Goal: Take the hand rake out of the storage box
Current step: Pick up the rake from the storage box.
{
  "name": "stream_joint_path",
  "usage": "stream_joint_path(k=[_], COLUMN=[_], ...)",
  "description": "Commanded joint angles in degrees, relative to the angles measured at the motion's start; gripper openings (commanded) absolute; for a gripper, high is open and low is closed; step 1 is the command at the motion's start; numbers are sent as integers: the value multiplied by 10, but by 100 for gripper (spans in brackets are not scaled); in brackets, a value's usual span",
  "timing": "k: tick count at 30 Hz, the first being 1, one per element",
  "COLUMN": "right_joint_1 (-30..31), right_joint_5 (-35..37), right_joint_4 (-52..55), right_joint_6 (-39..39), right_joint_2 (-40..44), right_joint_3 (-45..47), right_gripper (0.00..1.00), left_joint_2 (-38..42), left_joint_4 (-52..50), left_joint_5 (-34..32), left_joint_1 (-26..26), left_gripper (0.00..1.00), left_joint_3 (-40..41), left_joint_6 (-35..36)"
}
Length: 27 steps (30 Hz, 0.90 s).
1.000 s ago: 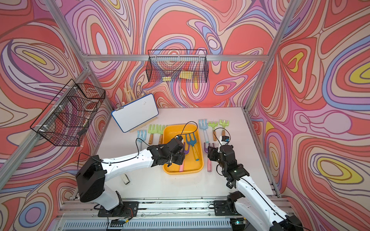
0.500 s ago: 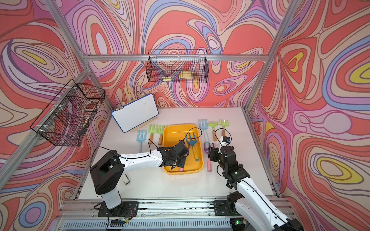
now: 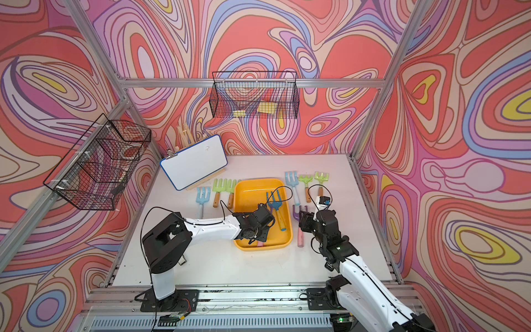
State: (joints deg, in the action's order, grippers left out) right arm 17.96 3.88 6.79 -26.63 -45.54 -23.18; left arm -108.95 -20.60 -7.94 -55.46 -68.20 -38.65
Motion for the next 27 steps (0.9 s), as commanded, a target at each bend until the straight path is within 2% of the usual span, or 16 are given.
stream_joint_path(k=[1,8,15,27], right_joint_1=[-2,-2,-2,-2], right_joint_5=[6,6,6,3], right_joint_4=[-8,-8,-8,-10], right_joint_6=[-3,-3,-3,-2], right_joint_2=[-1,0,-1,-6], right_joint_3=[5,5,5,2], right_gripper=[58,58,58,57], left_joint_2=[-27,-16,12,95], left_joint_4=[4,8,8,-15], left_joint_5=[-4,-23,-37,-85], left_joint_1=[-1,-1,-3,-8], left_gripper=[43,29,21,19], left_joint_3=[-13,2,12,26], left_joint_6=[-3,-5,0,21])
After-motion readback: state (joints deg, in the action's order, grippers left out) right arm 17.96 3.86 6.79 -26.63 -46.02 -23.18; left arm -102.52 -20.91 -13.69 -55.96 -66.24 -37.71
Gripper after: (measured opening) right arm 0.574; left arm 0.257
